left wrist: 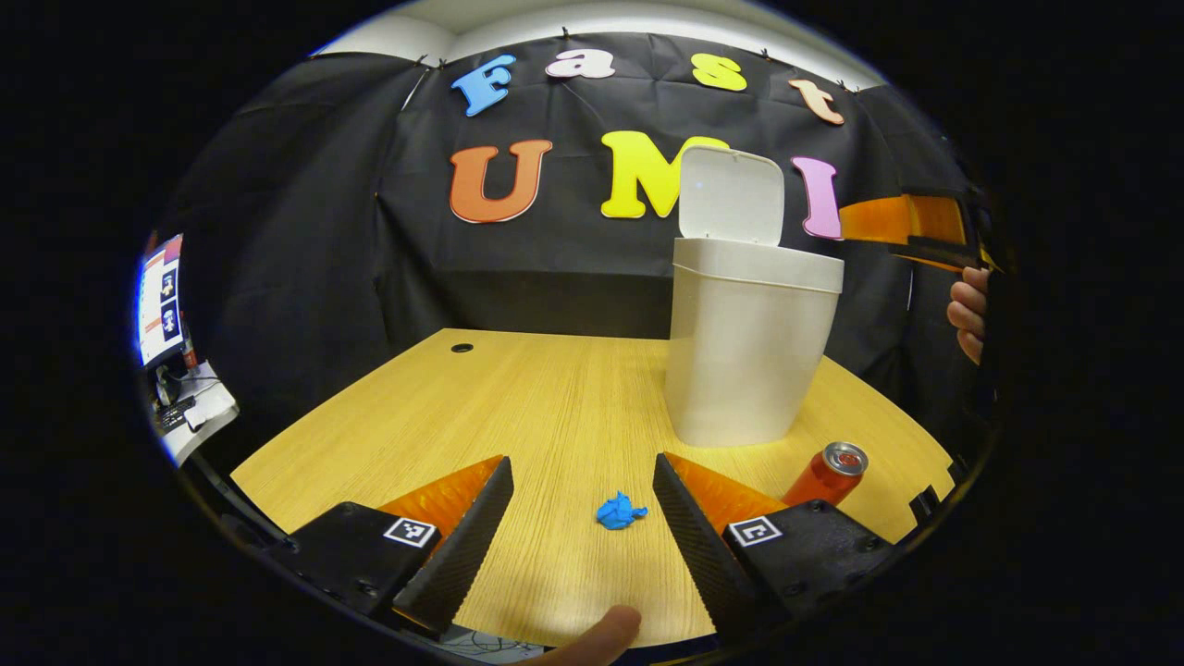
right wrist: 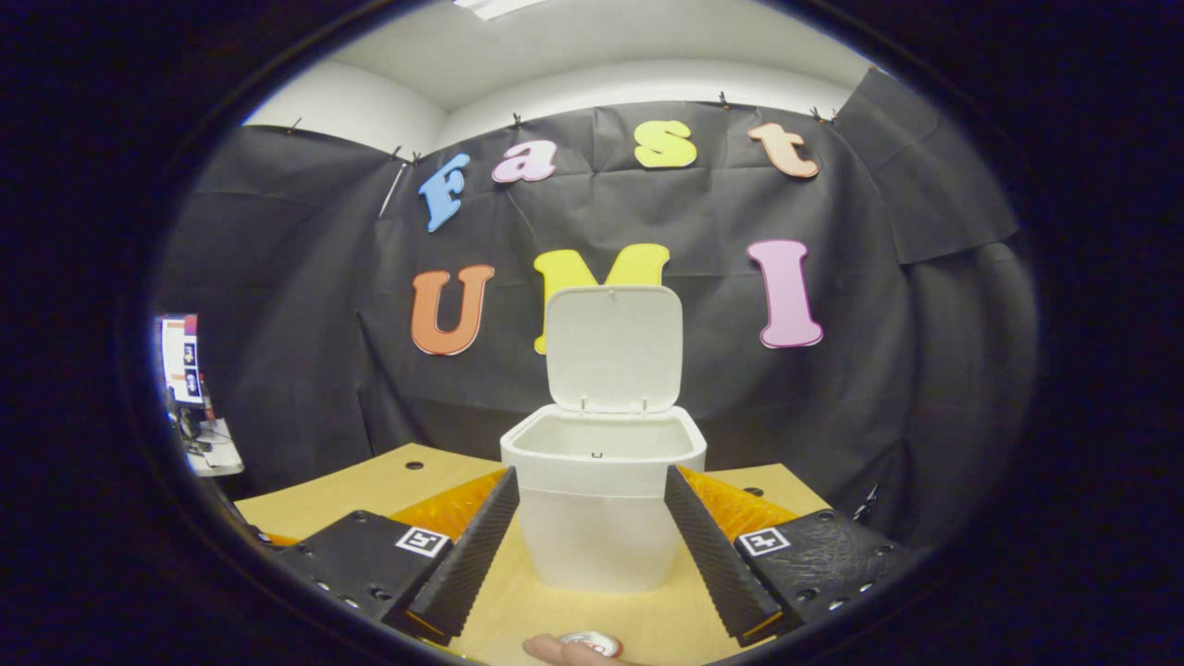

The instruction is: Press the lid of the desktop garbage bin to open it, pick up the crumpled paper on the desktop and throw it into the bin, then pick up the pop can on the desktop and drop it into the bin, and finally close the garbage bin lid.

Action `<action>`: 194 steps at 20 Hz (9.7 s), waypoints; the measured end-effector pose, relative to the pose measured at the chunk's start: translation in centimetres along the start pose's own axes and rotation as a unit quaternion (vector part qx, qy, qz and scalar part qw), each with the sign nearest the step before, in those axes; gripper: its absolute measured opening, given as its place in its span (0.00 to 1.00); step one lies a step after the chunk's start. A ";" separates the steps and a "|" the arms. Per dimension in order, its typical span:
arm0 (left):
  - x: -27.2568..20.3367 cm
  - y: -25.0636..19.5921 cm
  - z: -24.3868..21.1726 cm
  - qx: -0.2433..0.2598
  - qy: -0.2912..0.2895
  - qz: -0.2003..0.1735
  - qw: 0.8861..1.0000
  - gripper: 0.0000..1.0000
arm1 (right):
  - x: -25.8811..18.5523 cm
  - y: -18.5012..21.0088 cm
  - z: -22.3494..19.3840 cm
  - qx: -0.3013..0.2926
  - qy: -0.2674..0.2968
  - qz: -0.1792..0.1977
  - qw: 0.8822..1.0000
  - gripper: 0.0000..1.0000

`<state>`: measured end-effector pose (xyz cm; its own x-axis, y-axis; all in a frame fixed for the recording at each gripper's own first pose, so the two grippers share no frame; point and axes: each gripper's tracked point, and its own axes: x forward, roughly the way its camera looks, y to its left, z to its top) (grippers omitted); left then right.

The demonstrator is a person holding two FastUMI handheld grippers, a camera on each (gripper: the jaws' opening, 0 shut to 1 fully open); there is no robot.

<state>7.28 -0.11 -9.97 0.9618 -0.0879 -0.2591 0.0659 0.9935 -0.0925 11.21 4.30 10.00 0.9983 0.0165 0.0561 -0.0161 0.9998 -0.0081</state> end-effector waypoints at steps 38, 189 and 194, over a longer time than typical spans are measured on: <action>4.1 -1.4 -2.9 0.021 0.048 -0.041 0.998 0.42 | -7.9 0.1 -27.0 0.015 0.164 0.072 0.984 0.94; -5.0 -4.9 8.9 0.026 -0.156 -0.039 0.987 0.99 | 4.6 -2.0 10.6 -0.031 0.002 0.010 0.999 0.77; -4.6 -3.2 8.8 0.015 -0.150 -0.031 0.988 0.99 | 10.1 -1.2 11.3 -0.030 0.028 -0.008 0.999 0.77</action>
<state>4.98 -2.24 -0.05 0.9908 -0.1284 0.0430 0.1312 0.9889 -0.0703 20.69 3.37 21.81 1.0000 -0.0012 0.0007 0.0013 0.9976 -0.0685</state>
